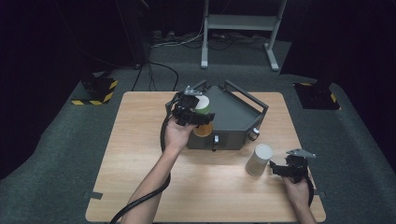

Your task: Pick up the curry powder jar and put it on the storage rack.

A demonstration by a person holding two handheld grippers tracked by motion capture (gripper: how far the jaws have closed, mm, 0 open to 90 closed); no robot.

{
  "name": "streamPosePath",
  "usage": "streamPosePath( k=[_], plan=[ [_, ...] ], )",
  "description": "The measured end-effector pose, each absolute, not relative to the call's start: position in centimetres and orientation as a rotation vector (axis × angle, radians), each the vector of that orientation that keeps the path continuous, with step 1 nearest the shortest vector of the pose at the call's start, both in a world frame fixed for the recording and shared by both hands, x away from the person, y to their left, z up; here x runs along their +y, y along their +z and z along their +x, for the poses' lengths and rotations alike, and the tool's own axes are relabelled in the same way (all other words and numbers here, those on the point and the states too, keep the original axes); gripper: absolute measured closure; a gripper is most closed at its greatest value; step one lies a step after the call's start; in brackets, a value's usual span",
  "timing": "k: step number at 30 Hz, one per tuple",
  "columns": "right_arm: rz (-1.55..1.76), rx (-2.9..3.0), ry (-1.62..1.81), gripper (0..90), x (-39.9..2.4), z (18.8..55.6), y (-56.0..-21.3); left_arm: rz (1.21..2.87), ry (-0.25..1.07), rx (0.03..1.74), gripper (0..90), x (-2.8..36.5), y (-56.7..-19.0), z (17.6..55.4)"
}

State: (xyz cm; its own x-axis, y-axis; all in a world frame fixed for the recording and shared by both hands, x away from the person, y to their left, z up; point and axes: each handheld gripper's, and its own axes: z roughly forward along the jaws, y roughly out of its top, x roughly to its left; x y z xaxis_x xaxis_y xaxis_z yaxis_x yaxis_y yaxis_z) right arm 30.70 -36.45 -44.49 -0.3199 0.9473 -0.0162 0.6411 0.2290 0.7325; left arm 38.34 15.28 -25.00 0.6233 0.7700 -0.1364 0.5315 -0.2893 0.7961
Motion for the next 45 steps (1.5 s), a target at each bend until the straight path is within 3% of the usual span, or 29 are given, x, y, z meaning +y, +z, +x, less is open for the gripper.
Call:
streamPosePath(
  k=[19, 45],
  plan=[
    [1.456, 2.044, 0.877, 7.3, -36.5, 30.7, -44.5, 2.008, 0.490, 1.128, 34.3, 11.9, -26.1, 41.5],
    [1.456, 2.044, 0.877, 7.3, -36.4, 30.7, -44.5, 1.979, 0.514, 1.131, 34.3, 11.8, -27.6, 41.8]
  ],
)
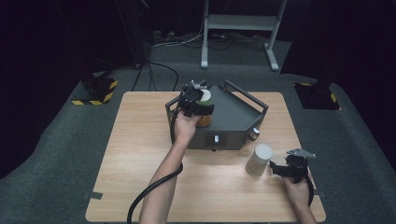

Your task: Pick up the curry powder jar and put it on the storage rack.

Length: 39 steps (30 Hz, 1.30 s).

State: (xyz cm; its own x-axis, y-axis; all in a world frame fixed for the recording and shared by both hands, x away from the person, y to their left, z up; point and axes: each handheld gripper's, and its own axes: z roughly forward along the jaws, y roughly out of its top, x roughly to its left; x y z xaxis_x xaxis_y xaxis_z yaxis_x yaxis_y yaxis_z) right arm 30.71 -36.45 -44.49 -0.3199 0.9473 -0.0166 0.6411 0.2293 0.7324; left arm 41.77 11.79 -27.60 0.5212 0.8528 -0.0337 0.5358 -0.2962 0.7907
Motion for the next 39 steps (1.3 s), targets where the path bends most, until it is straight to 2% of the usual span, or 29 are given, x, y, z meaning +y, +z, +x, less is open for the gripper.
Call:
streamPosePath(
  k=[14, 16, 18, 22, 39],
  plan=[
    [1.458, 2.044, 0.877, 7.3, -36.4, 30.7, -44.5, 1.945, 0.520, 1.142, 32.7, 11.9, -28.2, 41.4],
    [1.458, 2.044, 0.877, 7.3, -36.4, 30.7, -44.5, 1.943, 0.521, 1.145, 22.6, 11.9, -28.2, 41.4],
    [1.457, 2.044, 0.877, 7.3, -36.4, 30.7, -44.5, 1.933, 0.535, 1.155, 16.5, 12.0, -28.4, 41.1],
    [1.458, 2.044, 0.877, 7.3, -36.4, 30.7, -44.5, 1.911, 0.521, 1.156, 10.0, 12.6, -28.6, 40.8],
    [1.458, 2.044, 0.877, 7.2, -36.4, 30.7, -44.5, 1.867, 0.519, 1.148, 4.5, 15.4, -29.0, 37.7]
  ],
)
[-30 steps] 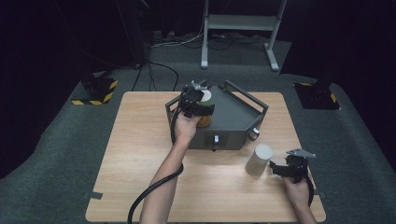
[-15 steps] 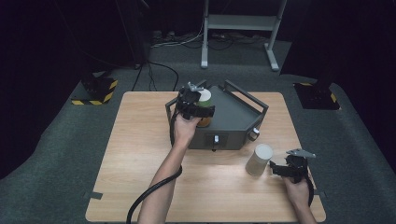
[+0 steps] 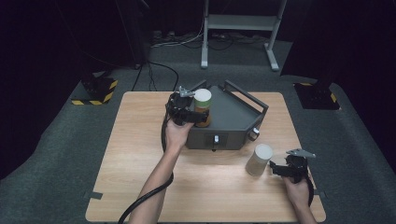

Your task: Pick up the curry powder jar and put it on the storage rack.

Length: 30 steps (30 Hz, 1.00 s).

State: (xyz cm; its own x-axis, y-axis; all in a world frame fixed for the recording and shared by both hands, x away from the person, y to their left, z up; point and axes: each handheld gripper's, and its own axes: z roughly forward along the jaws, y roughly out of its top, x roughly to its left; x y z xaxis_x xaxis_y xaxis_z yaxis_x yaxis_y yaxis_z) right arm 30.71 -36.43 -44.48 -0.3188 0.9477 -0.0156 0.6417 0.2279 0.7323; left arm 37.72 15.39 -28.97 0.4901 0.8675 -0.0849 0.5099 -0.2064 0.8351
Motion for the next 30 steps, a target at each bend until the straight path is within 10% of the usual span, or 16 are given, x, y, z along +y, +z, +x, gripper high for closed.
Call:
streamPosePath(
  k=[30],
  plan=[
    [1.458, 2.043, 0.876, 7.2, -36.4, 30.7, -44.5, 1.883, 0.501, 1.125, 0.5, 18.1, -33.0, 33.3]
  ],
)
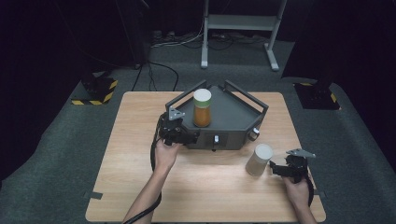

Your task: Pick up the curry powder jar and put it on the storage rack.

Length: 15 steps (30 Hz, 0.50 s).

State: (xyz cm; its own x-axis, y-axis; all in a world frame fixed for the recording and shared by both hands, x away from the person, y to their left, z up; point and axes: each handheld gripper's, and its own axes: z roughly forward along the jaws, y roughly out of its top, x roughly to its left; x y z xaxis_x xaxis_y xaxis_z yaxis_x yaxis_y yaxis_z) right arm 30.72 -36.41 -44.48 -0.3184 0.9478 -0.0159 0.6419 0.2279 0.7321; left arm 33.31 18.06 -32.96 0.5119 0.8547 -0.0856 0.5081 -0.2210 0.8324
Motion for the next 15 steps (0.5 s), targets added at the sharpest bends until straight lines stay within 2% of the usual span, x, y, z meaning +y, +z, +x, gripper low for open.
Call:
streamPosePath(
  k=[15],
  plan=[
    [1.458, 2.043, 0.876, 7.2, -36.4, 30.7, -44.5, 1.900, 0.477, 1.152, 0.4, 18.5, -36.0, 31.7]
  ],
)
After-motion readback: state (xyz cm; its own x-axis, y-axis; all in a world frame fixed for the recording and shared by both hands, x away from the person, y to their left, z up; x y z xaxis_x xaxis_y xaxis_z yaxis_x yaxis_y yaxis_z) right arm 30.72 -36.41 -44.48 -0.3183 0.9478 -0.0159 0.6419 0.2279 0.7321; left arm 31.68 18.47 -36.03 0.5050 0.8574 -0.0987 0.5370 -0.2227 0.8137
